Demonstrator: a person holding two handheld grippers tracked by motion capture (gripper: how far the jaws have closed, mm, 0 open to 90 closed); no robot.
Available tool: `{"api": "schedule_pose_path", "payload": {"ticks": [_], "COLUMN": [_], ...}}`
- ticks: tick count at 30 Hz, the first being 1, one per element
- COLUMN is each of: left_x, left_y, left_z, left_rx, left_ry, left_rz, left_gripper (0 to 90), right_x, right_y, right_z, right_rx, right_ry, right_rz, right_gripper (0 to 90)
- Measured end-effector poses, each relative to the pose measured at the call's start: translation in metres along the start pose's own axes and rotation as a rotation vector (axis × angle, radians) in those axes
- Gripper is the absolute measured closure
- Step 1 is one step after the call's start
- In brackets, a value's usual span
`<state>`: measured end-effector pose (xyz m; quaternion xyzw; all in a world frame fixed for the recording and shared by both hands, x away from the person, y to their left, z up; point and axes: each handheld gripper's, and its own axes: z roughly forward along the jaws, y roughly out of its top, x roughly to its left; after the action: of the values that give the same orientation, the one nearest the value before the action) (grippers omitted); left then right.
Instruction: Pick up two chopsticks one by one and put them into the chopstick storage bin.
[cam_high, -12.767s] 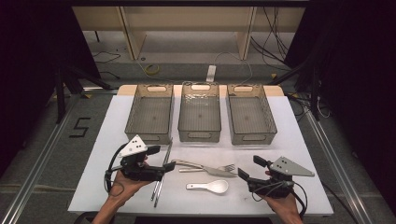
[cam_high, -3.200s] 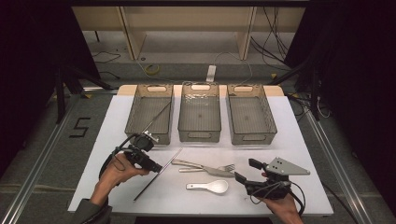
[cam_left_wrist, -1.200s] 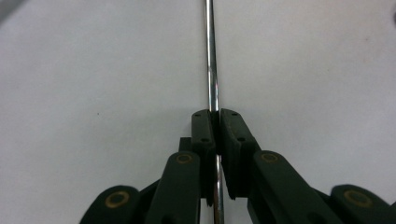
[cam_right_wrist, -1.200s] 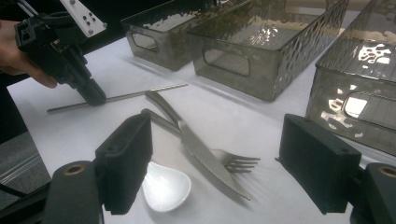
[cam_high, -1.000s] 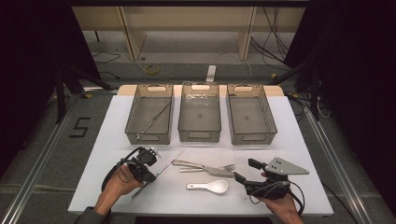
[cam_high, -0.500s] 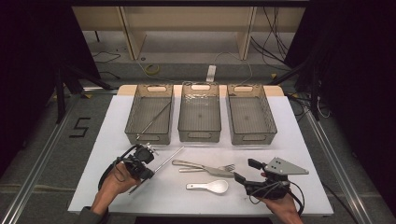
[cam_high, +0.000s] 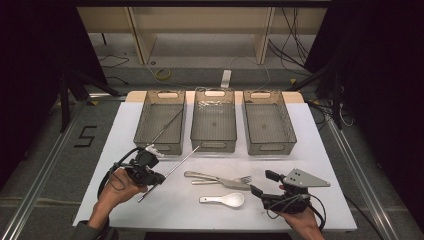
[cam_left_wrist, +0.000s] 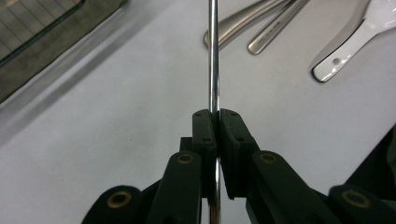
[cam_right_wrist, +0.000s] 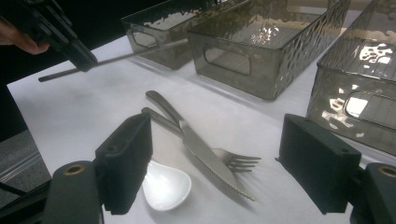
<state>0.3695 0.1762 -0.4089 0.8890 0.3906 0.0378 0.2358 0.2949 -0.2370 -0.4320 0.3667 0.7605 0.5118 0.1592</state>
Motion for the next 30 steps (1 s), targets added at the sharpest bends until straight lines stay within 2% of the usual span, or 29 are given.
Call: {"api": "schedule_pose_path", "payload": {"ticks": [3, 6, 9, 15, 30], "left_x": [0.001, 0.002, 0.006, 0.011, 0.047], "left_y": [0.004, 0.013, 0.022, 0.034, 0.054], "left_z": [-0.009, -0.017, -0.024, -0.03, -0.034], "left_rx": [-0.038, -0.076, -0.115, -0.138, -0.242], "left_ry": [0.001, 0.019, 0.027, 0.042, 0.057], "left_rz": [0.002, 0.013, 0.006, 0.007, -0.069], "left_gripper": [85.0, 85.0, 85.0, 84.9, 85.0], "right_x": [0.0, 0.0, 0.0, 0.0, -0.001], "right_y": [0.0, 0.0, -0.001, -0.001, -0.001], "right_z": [0.0, 0.001, 0.001, 0.001, 0.001], "right_rx": [0.0, 0.003, 0.007, 0.008, 0.008], "right_ry": [-0.001, -0.001, 0.0, -0.001, -0.003], "right_rz": [0.0, 0.003, 0.0, 0.002, 0.003], "right_gripper": [26.5, 26.5, 26.5, 26.5, 26.5]}}
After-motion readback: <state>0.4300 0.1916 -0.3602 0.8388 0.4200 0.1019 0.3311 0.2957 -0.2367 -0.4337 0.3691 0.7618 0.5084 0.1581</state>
